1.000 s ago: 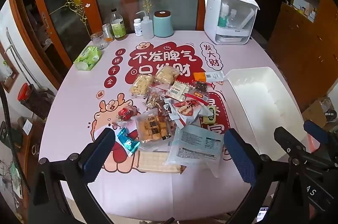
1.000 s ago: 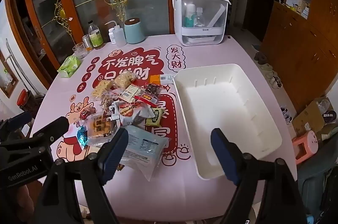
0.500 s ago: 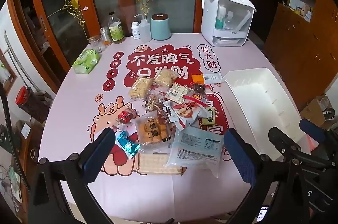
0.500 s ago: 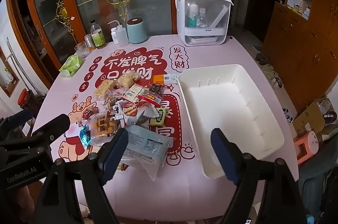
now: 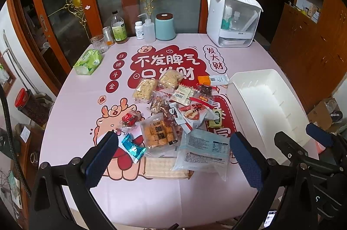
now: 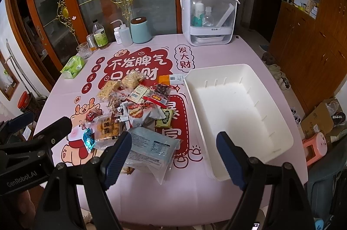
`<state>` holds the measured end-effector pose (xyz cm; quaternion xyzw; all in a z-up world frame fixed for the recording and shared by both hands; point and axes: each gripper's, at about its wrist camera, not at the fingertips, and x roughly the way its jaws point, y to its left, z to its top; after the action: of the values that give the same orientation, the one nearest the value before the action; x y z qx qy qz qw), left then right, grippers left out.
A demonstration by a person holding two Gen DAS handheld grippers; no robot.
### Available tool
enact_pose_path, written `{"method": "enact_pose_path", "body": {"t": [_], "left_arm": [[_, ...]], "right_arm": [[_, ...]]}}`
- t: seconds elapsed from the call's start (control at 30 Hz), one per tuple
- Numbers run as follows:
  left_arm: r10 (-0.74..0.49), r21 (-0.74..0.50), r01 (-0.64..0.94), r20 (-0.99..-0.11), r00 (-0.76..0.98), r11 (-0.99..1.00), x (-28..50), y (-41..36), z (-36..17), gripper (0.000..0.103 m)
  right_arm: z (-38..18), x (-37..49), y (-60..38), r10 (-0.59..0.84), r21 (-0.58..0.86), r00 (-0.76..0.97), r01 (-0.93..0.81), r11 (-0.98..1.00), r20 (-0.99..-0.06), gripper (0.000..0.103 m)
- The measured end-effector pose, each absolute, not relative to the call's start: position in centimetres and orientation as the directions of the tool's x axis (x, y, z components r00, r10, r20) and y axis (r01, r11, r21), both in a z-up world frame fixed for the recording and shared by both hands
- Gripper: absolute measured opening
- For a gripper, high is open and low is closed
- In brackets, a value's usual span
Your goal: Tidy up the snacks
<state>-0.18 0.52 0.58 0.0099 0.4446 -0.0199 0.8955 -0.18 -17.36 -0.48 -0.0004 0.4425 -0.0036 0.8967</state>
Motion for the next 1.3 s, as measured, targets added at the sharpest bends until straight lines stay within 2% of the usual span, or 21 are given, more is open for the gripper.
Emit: {"method": "enact_pose_path", "body": {"t": [1.3], "left_arm": [[-0.028,-0.003,0.042,-0.798,0.603,0.999,-0.33,0.92,0.18,0.102]], "right_arm": [[-0.7,-0.33,-16.82,-0.008,-0.006,0.606,0.004,1.0,-0.796,0.081]]}}
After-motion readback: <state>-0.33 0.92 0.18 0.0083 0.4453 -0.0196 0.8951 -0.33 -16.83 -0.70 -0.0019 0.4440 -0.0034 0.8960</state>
